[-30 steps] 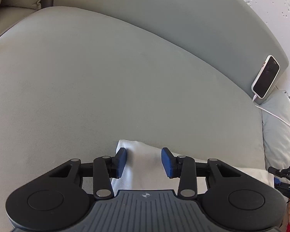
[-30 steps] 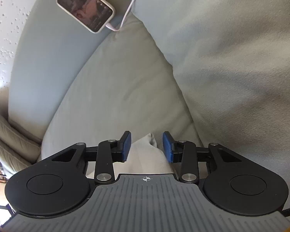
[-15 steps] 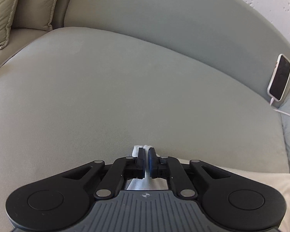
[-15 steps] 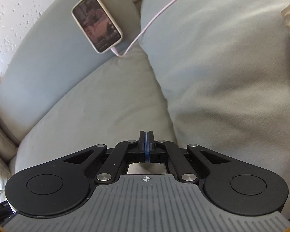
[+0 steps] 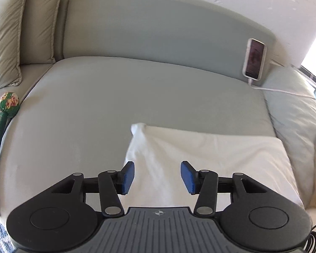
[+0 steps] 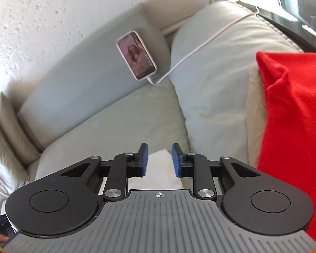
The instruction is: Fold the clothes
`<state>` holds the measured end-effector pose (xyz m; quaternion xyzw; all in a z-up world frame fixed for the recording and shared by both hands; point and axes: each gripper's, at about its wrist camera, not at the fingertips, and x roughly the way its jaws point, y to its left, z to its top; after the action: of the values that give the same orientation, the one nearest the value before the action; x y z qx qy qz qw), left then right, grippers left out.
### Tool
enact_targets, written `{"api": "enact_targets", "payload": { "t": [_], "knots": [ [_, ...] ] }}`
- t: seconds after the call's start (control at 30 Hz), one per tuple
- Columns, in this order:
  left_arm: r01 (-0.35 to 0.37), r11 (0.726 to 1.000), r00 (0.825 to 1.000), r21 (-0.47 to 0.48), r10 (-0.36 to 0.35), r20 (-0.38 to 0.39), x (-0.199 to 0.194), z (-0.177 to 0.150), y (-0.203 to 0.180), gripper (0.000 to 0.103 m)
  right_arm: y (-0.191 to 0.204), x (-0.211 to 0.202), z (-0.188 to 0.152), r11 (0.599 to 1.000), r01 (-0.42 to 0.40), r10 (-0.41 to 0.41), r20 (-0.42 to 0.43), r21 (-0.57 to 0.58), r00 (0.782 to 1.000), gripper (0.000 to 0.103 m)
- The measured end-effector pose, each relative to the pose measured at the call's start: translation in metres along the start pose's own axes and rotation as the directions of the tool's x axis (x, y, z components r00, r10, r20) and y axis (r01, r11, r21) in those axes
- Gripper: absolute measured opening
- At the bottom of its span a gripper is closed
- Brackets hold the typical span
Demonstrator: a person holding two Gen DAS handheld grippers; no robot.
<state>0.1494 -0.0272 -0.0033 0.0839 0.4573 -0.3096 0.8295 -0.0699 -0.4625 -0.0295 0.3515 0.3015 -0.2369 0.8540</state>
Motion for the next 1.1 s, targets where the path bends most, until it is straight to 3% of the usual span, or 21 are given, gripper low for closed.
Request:
{"api": "enact_targets", "payload": {
  "t": [0.1, 0.13, 0.2, 0.27, 0.33, 0.43, 0.47, 0.53, 0.6, 0.7, 0.77, 0.83, 1.0, 1.1],
  "knots": [
    [0.077, 0.996, 0.997, 0.036, -0.076, -0.02, -0.004, -0.027, -0.023, 0.05, 0.0, -0.041, -0.01, 0.998, -0.053, 0.052, -0.027, -0.038, 0.998, 0.042],
    [0.08, 0.996, 0.996, 0.042, -0.079, -0.032, 0.004, -0.035, -0.035, 0.05, 0.001, -0.047, -0.015, 0.996, -0.07, 0.066, -0.062, -0.054, 0.996, 0.048],
    [0.065, 0.996, 0.997, 0.058, -0.063, -0.046, 0.031, -0.046, -0.06, 0.049, 0.006, -0.036, -0.03, 0.991, -0.081, 0.063, -0.165, -0.108, 0.984, 0.048],
    [0.017, 0.993, 0.999, 0.118, -0.014, -0.032, 0.064, -0.058, -0.086, 0.048, 0.015, -0.01, -0.052, 0.984, -0.073, 0.031, -0.241, -0.164, 0.97, 0.048],
    [-0.011, 0.991, 0.996, 0.134, 0.022, -0.085, 0.092, -0.069, -0.107, 0.041, 0.021, 0.026, -0.078, 0.975, -0.059, -0.01, -0.309, -0.213, 0.951, 0.044],
    [-0.02, 0.973, 0.988, 0.228, 0.055, -0.148, 0.097, -0.085, -0.13, 0.039, 0.021, 0.055, -0.112, 0.952, 0.002, -0.123, -0.377, -0.305, 0.918, 0.042],
    [0.008, 0.965, 0.983, 0.262, 0.04, -0.177, 0.089, -0.087, -0.135, 0.039, 0.02, 0.059, -0.122, 0.939, 0.014, -0.16, -0.397, -0.345, 0.904, 0.042],
    [0.095, 0.967, 0.976, 0.237, -0.044, -0.211, 0.069, -0.086, -0.133, 0.039, 0.021, 0.045, -0.134, 0.885, -0.019, -0.204, -0.426, -0.465, 0.882, 0.042],
    [0.115, 0.97, 0.984, 0.213, -0.083, -0.157, 0.056, -0.082, -0.13, 0.041, 0.019, 0.029, -0.133, 0.866, -0.016, -0.245, -0.45, -0.5, 0.859, 0.039],
    [0.064, 0.979, 0.997, 0.192, -0.054, -0.054, 0.056, -0.068, -0.134, 0.043, 0.02, 0.005, -0.114, 0.889, -0.027, -0.16, -0.364, -0.457, 0.918, 0.039],
    [0.031, 0.986, 0.999, 0.166, -0.029, -0.016, 0.066, -0.057, -0.138, 0.043, 0.028, 0.004, -0.102, 0.908, -0.047, -0.098, -0.32, -0.416, 0.942, 0.04],
    [0.01, 0.991, 1.0, 0.134, -0.011, 0.009, 0.077, -0.046, -0.138, 0.044, 0.04, 0.018, -0.093, 0.916, -0.066, -0.061, -0.3, -0.396, 0.952, 0.039],
    [-0.095, 0.994, 0.994, 0.06, 0.092, 0.054, 0.106, -0.027, -0.135, 0.056, 0.059, 0.07, -0.091, 0.919, -0.031, -0.076, -0.254, -0.392, 0.964, 0.039],
    [-0.114, 0.993, 0.992, 0.015, 0.113, 0.06, 0.12, -0.018, -0.128, 0.057, 0.06, 0.094, -0.088, 0.932, -0.018, -0.069, -0.227, -0.363, 0.971, 0.04]
  ]
}}
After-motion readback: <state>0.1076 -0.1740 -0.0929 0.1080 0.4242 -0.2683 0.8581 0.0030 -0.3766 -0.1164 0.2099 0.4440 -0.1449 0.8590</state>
